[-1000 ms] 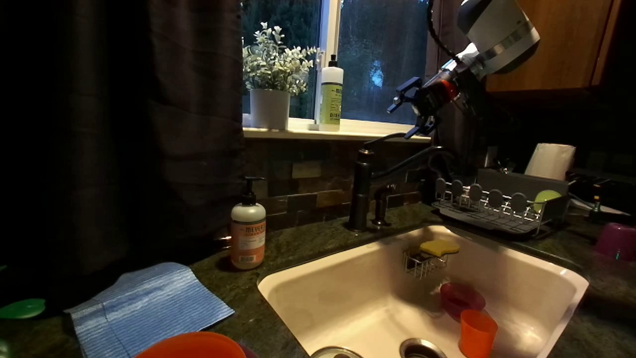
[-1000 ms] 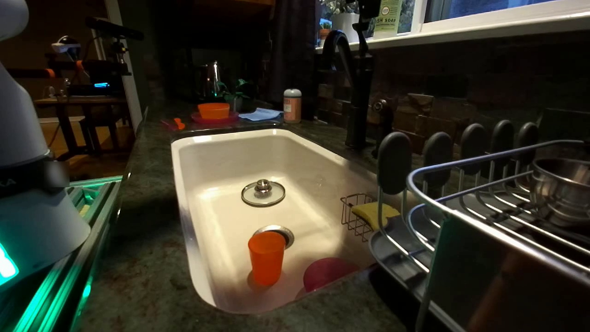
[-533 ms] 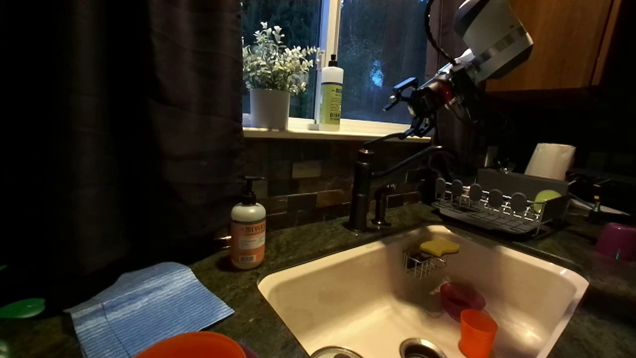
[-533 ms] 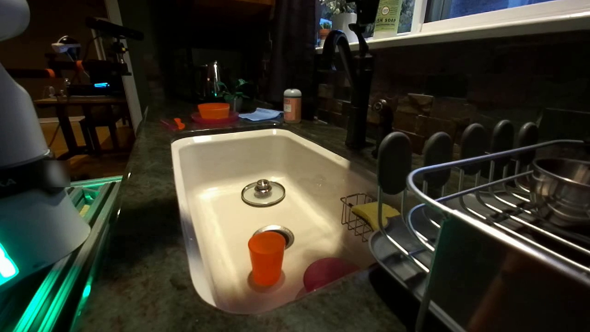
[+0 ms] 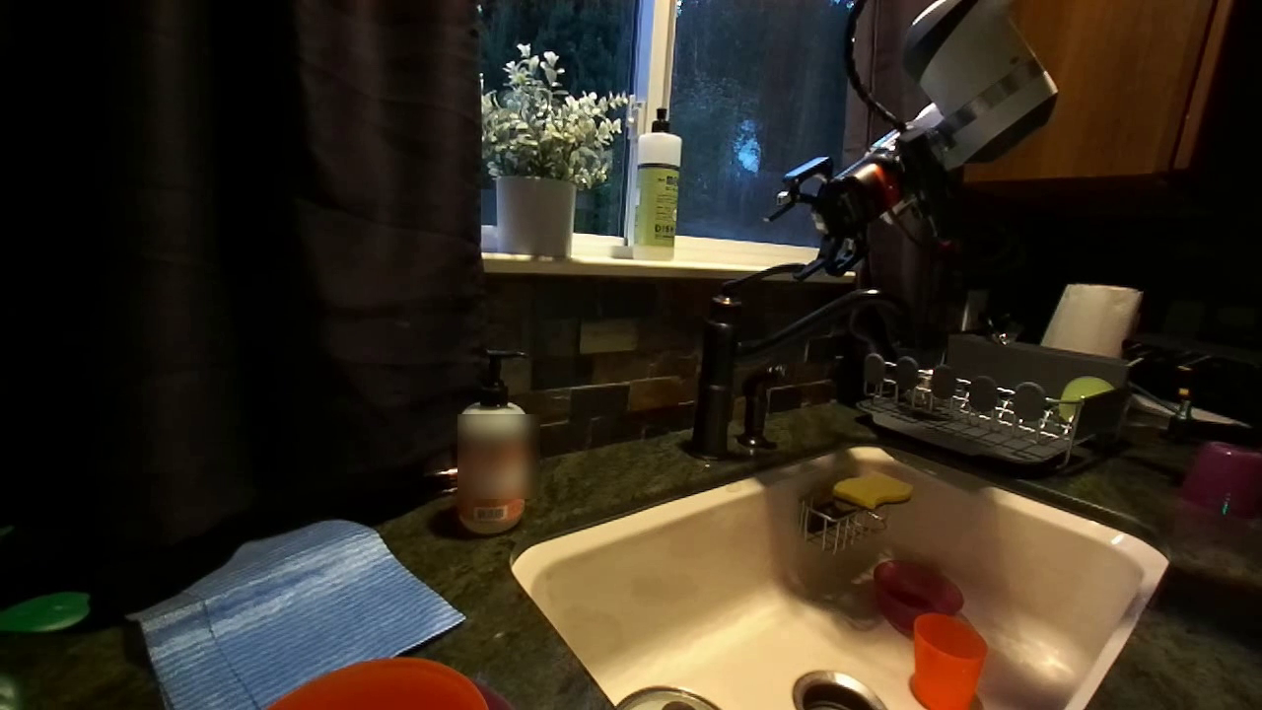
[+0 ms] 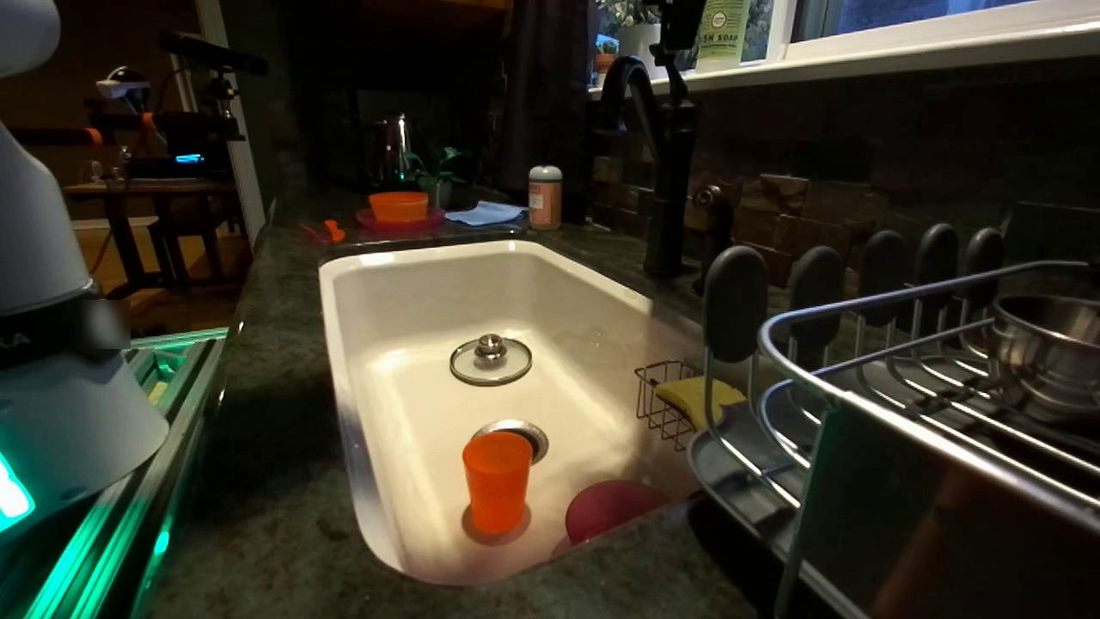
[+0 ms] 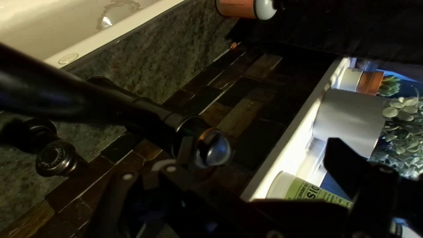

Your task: Open the tap, then fill the orange cup with a little water

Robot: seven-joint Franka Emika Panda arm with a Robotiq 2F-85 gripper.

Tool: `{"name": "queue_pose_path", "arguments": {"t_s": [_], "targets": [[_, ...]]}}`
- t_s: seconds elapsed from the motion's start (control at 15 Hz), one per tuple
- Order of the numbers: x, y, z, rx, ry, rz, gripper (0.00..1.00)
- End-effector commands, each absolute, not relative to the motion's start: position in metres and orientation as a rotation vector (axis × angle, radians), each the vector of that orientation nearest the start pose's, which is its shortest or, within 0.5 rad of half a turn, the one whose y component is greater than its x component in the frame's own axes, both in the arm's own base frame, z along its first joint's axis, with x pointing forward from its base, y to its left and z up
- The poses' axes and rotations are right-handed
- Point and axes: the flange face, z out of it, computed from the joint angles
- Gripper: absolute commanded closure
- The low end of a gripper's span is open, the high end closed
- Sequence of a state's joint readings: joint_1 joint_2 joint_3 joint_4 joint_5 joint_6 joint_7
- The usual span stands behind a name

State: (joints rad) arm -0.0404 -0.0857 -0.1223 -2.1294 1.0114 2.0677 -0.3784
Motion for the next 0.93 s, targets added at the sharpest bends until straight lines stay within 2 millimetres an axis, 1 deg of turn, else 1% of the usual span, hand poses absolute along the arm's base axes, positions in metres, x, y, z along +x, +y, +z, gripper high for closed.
{"name": "queue_pose_path", "arguments": {"t_s": [0.0,0.4,0.87], "targets": [[0.5412,-0.0447,0.4657,-2.215,0.344,-0.251,0.00],[0.5433,-0.0429,0.4622,-2.189,0.340,-0.235,0.00],[0.5419,-0.0412,0.4655,-2.157,0.338,-0.234,0.00]]}}
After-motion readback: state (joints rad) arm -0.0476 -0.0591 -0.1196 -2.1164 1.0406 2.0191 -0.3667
